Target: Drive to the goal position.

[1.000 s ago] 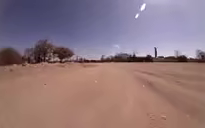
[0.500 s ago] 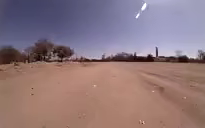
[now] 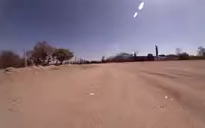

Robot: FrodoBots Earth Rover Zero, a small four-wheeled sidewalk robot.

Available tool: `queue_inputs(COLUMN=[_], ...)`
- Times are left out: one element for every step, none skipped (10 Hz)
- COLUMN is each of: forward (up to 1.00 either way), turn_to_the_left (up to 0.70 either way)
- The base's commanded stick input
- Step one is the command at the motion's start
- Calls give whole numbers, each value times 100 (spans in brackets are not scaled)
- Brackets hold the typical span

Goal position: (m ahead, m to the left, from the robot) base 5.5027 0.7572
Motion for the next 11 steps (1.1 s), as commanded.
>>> queue_inputs(forward=[100, 100, 100, 100, 100, 100, 100, 100, 100, 100, 100], turn_to_the_left=[0, 0, 0, 0, 0, 0, -24, -27, -27, -27, -20])
